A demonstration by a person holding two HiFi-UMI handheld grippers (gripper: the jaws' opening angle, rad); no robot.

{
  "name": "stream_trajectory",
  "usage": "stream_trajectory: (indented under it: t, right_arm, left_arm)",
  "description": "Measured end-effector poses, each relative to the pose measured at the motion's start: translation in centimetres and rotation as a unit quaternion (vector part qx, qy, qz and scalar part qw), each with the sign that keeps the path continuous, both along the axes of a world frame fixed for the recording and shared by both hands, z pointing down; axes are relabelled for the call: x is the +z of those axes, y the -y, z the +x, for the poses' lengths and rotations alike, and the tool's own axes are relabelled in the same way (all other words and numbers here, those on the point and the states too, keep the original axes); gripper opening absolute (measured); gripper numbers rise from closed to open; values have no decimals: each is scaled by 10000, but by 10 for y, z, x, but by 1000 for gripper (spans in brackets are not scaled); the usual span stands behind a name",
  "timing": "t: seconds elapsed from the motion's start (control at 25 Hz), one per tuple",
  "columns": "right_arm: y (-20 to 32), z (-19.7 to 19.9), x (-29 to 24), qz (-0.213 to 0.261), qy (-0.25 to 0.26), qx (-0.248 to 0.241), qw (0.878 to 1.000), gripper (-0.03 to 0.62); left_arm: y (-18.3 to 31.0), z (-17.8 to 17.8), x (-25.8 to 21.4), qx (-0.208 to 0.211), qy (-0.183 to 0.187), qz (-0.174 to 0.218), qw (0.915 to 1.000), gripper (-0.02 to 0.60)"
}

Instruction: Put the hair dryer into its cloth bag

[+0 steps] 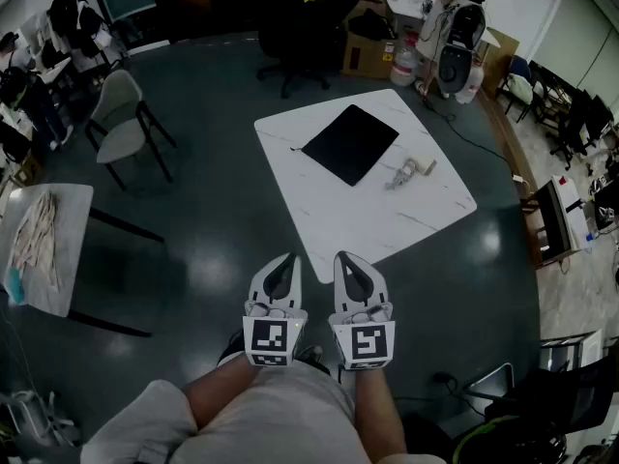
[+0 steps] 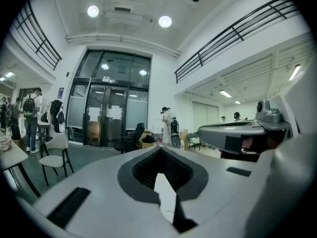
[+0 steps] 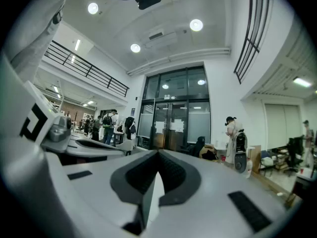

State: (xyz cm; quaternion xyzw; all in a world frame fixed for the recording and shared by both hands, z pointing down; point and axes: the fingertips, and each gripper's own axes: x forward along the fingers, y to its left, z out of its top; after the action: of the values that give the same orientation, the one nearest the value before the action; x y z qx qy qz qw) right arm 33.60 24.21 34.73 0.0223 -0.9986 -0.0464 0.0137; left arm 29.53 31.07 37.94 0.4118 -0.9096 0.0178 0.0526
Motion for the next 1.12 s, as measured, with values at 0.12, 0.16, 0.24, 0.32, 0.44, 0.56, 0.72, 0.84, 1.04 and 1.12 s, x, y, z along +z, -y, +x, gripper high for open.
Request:
stream_trajectory:
  t: [0.12, 0.16, 0.24, 0.32, 0.44, 0.56, 0.72, 0.84, 1.04, 1.12]
  right_arm:
    - [-8, 2, 9, -10, -78, 108, 9999, 15]
    - [-11, 2, 9, -40, -85, 141, 9999, 15]
    - [-18, -2, 7, -66, -116, 172, 9998, 15]
    - [-21, -10, 12, -65, -203, 203, 9996, 15]
    - [-13, -28, 25, -103, -342, 329, 9988, 15]
    - [-10, -56, 36, -160, -500, 435, 9977, 17]
    - [-13, -108, 51, -201, -754, 476, 9958, 17]
    - [-19, -149, 57, -231, -885, 445, 9948, 17]
    - [-33, -213, 61, -155, -1131, 461, 9924, 17]
    - [-35, -232, 66, -40, -1315, 497, 9901, 15]
  left_arm:
    - [-10, 1, 4, 134, -62, -94, 9998, 8]
    - [-13, 0, 5, 178, -92, -134, 9997, 8]
    - [-16, -4, 7, 251, -176, -196, 9993, 8]
    - [-14, -13, 11, 328, -236, -243, 9989, 8]
    - [-3, -32, 24, 466, -321, -313, 9979, 8]
    - [-2, -59, 34, 547, -456, -336, 9969, 8]
    - [-4, -106, 49, 697, -680, -354, 9946, 8]
    - [-8, -143, 55, 828, -836, -371, 9924, 8]
    - [-17, -209, 48, 1142, -976, -363, 9880, 8]
    - [-16, -230, 47, 1420, -1007, -411, 9839, 8]
